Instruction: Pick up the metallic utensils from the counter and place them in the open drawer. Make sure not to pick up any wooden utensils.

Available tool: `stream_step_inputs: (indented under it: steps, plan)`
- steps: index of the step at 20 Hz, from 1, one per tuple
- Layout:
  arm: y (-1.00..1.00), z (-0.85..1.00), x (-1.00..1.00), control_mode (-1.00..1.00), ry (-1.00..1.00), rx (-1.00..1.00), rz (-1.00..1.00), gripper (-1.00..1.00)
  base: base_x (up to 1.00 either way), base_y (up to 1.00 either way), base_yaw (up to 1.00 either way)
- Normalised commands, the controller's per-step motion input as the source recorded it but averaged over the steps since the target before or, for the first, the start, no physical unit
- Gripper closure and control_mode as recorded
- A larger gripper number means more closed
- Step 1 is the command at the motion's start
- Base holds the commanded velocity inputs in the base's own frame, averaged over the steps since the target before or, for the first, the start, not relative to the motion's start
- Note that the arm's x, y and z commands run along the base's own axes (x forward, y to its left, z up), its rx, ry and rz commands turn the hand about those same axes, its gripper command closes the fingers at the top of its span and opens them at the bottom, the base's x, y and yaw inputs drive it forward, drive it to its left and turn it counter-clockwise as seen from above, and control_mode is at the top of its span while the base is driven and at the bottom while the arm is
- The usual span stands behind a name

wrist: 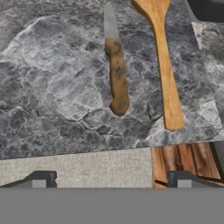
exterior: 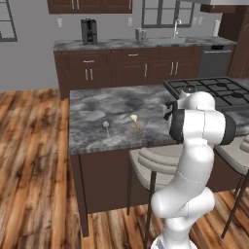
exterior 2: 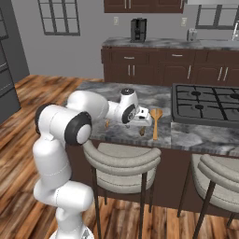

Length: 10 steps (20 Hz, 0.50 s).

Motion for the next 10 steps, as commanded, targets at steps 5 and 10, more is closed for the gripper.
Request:
stream_step_inputs:
  steps: [5,10]
  plan:
    - [0.0,-0.21,0.17,-1.0,0.0,0.0,0.0,-1.0,0.0,0.0,0.0]
    - [-0.03,-0.12,0.2,-1.0,0.0,0.0,0.0,-1.0,0.0,0.0,0.0]
